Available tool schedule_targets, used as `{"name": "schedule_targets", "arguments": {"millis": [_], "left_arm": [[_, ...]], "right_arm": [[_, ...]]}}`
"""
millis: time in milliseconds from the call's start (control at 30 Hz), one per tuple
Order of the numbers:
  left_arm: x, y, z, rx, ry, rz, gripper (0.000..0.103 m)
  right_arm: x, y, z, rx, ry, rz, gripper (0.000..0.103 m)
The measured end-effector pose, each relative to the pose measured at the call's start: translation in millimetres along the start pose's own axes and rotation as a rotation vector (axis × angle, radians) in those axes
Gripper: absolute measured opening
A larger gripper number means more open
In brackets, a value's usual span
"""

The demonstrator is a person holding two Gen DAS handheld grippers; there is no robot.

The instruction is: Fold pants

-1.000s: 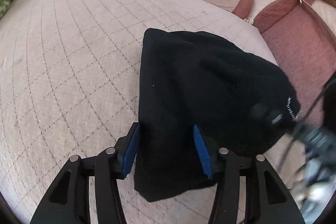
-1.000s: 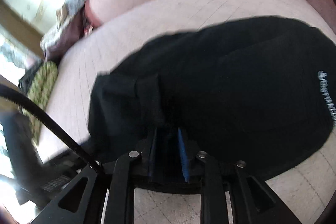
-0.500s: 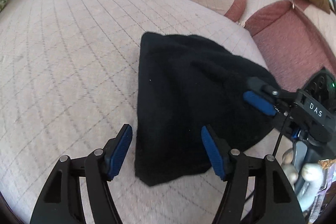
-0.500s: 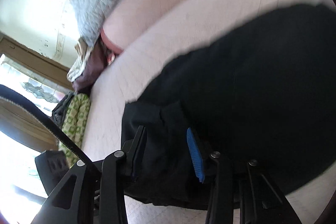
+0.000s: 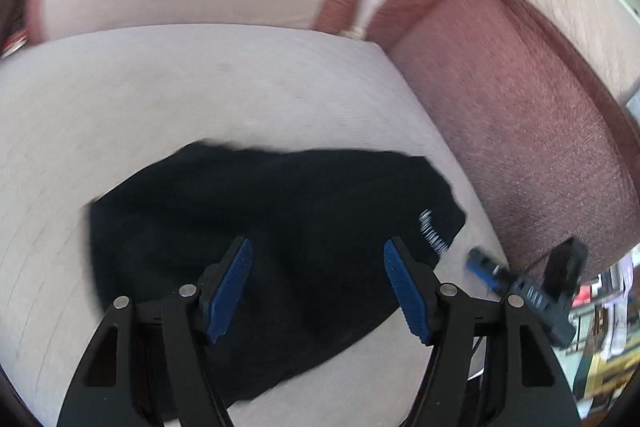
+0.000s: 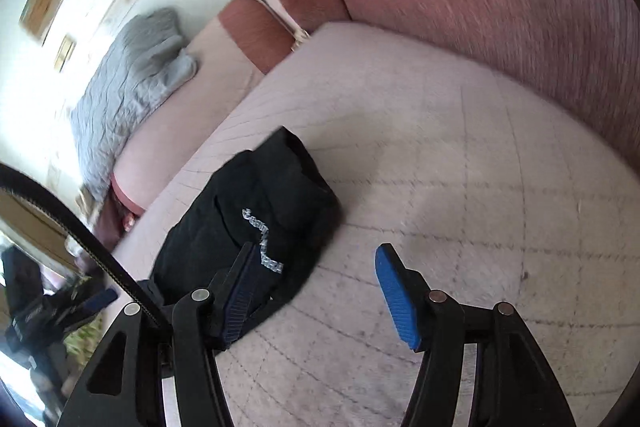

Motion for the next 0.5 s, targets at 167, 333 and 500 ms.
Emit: {"name": "schedule_targets", "arguments": {"millis": [167,333,500], "left_arm": [[63,53,71,-0.012,-0.098,0.104,0.067],[90,97,145,-0.015,-0.231,0.215,0.067],[82,119,194,0.025,-0.37,0.329,0.067]], "right_arm": [[0,-5,26,0.05,-0.059,0.061,0.066],[-7,-29,53,0.054,-0.103,0.036,0.066],[-9,-46,71,0.046,-0.121,0.0,0.071]]}}
Point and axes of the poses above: each gripper's, at about its wrist camera, not at the fingertips, and z roughly the way its jaws point, y to its right, x to its top, the point moved 4 cm from there along z, roughly the way its jaws point, and after that the axes turned 11 degrees about z, right-handed, at the moved point
